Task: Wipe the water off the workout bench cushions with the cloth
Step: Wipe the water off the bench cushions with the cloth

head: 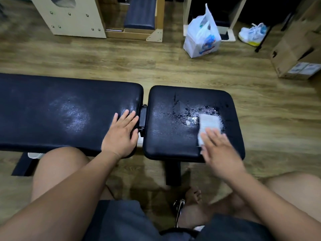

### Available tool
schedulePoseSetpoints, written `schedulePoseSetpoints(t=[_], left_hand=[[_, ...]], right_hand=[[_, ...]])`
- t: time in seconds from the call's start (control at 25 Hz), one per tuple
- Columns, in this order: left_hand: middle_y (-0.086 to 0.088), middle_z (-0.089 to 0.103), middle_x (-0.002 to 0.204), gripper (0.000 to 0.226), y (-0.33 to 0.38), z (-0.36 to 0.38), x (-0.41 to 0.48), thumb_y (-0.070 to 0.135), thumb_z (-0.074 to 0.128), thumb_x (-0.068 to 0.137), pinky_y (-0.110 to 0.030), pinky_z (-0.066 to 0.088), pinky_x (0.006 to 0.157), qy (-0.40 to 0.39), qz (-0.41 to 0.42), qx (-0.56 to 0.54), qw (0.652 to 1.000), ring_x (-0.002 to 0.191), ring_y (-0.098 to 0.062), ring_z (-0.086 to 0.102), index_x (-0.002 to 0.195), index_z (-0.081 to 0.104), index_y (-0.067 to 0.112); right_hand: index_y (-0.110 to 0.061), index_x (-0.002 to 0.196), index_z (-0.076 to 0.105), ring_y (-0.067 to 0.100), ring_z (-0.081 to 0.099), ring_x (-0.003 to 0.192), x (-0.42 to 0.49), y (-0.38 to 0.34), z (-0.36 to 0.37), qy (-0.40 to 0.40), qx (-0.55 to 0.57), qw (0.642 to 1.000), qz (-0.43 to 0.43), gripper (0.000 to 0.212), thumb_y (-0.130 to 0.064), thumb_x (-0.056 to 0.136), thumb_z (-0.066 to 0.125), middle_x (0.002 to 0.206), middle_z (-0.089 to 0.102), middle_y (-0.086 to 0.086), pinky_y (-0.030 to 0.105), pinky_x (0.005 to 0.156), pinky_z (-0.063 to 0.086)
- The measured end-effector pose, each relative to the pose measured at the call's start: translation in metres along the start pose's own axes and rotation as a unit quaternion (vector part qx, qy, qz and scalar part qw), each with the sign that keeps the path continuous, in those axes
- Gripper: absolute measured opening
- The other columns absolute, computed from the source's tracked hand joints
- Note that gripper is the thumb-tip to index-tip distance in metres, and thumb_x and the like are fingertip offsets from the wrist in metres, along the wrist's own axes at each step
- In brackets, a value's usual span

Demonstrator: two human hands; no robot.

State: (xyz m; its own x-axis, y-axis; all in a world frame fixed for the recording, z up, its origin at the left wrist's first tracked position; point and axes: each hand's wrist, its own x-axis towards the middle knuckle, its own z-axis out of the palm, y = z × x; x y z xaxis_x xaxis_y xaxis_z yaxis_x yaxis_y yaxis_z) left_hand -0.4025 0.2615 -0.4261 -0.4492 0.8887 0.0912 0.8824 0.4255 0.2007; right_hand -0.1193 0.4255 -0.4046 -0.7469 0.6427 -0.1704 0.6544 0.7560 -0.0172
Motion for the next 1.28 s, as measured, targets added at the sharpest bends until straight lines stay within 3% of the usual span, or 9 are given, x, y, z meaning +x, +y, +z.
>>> schedulePoseSetpoints(t=[0.12, 0.28, 0.44, 0.56, 0.76, 0.88, 1.04, 1.16, 1.28], left_hand=[[-0.005, 0.039, 0.152, 0.063, 0.000, 0.000, 0.000, 0.039, 0.024, 0.091, -0.045, 0.010, 0.121, 0.003, 0.003, 0.004, 1.000, 0.145, -0.022, 0.026, 0.140, 0.048, 0.010], [-0.006, 0.040, 0.152, 0.062, 0.000, 0.000, 0.000, 0.039, 0.025, 0.091, -0.046, 0.011, 0.121, 0.006, 0.004, 0.000, 1.000, 0.144, -0.023, 0.027, 0.140, 0.049, 0.009], [-0.006, 0.040, 0.151, 0.061, -0.002, 0.004, 0.000, 0.038, 0.027, 0.090, -0.047, 0.012, 0.120, 0.003, 0.004, 0.008, 1.000, 0.144, -0.023, 0.028, 0.140, 0.049, 0.010], [-0.006, 0.041, 0.151, 0.060, -0.002, 0.005, 0.002, 0.037, 0.029, 0.090, -0.049, 0.014, 0.120, 0.003, 0.001, 0.017, 1.000, 0.144, -0.024, 0.028, 0.139, 0.049, 0.010], [-0.006, 0.042, 0.150, 0.060, -0.001, 0.003, 0.002, 0.037, 0.028, 0.090, -0.049, 0.015, 0.119, 0.005, 0.005, 0.023, 1.000, 0.143, -0.025, 0.029, 0.139, 0.049, 0.009], [-0.007, 0.043, 0.150, 0.060, -0.001, 0.002, 0.000, 0.037, 0.028, 0.091, -0.048, 0.016, 0.119, 0.004, 0.011, 0.018, 1.000, 0.143, -0.025, 0.030, 0.139, 0.050, 0.008], [-0.005, 0.041, 0.151, 0.060, -0.002, 0.001, 0.001, 0.038, 0.028, 0.091, -0.047, 0.014, 0.120, 0.003, 0.010, 0.017, 1.000, 0.144, -0.023, 0.028, 0.140, 0.049, 0.009], [-0.004, 0.040, 0.152, 0.060, -0.002, 0.003, 0.000, 0.038, 0.028, 0.092, -0.046, 0.013, 0.120, 0.000, 0.006, 0.018, 1.000, 0.145, -0.022, 0.026, 0.141, 0.048, 0.010], [-0.005, 0.041, 0.151, 0.060, -0.002, 0.004, 0.001, 0.038, 0.028, 0.091, -0.046, 0.014, 0.120, 0.001, 0.002, 0.018, 1.000, 0.144, -0.022, 0.028, 0.140, 0.049, 0.010]], right_hand=[[-0.007, 0.130, 0.058, 0.036, 0.044, 0.134, -0.009, 0.041, -0.006, 0.022, 0.034, 0.998, 0.056, 0.059, -0.036, 0.087, 0.031, 0.142, 0.050, 0.016, 0.053, 0.109, 0.036], [-0.009, 0.134, 0.055, 0.025, 0.034, 0.142, -0.007, 0.050, -0.017, 0.074, 0.126, 0.980, 0.135, 0.047, -0.030, 0.092, 0.055, 0.149, 0.042, 0.013, 0.034, 0.117, 0.024], [-0.001, 0.138, 0.044, 0.037, 0.030, 0.141, 0.015, 0.039, -0.010, 0.078, 0.151, 0.965, 0.197, 0.057, -0.037, 0.095, 0.034, 0.149, 0.034, 0.025, 0.044, 0.114, 0.028], [0.002, 0.142, 0.039, 0.040, 0.020, 0.144, 0.028, 0.008, -0.001, 0.088, 0.143, 0.958, 0.234, 0.060, -0.029, 0.093, 0.027, 0.151, 0.029, 0.030, 0.050, 0.117, 0.020], [-0.006, 0.151, 0.023, 0.030, -0.001, 0.149, 0.056, -0.112, -0.008, 0.044, 0.150, 0.984, 0.088, 0.068, -0.031, 0.088, 0.021, 0.160, 0.010, 0.020, 0.041, 0.121, -0.005], [-0.009, 0.153, 0.011, 0.027, -0.011, 0.148, 0.072, -0.157, -0.010, 0.009, 0.111, 0.994, -0.011, 0.061, -0.026, 0.097, 0.030, 0.161, -0.002, 0.015, 0.043, 0.120, -0.006], [-0.010, 0.149, 0.031, 0.025, 0.010, 0.149, 0.054, -0.095, -0.008, 0.023, 0.105, 0.994, -0.036, 0.060, -0.021, 0.090, 0.039, 0.160, 0.019, 0.012, 0.047, 0.121, 0.004], [-0.004, 0.137, 0.050, 0.033, 0.032, 0.142, 0.017, -0.013, 0.005, 0.086, 0.121, 0.986, 0.073, 0.059, -0.018, 0.080, 0.043, 0.150, 0.038, 0.020, 0.052, 0.117, 0.017], [0.001, 0.132, 0.054, 0.040, 0.041, 0.135, -0.006, 0.041, 0.006, 0.114, 0.152, 0.967, 0.171, 0.051, -0.008, 0.083, 0.043, 0.146, 0.041, 0.025, 0.055, 0.113, 0.029]])
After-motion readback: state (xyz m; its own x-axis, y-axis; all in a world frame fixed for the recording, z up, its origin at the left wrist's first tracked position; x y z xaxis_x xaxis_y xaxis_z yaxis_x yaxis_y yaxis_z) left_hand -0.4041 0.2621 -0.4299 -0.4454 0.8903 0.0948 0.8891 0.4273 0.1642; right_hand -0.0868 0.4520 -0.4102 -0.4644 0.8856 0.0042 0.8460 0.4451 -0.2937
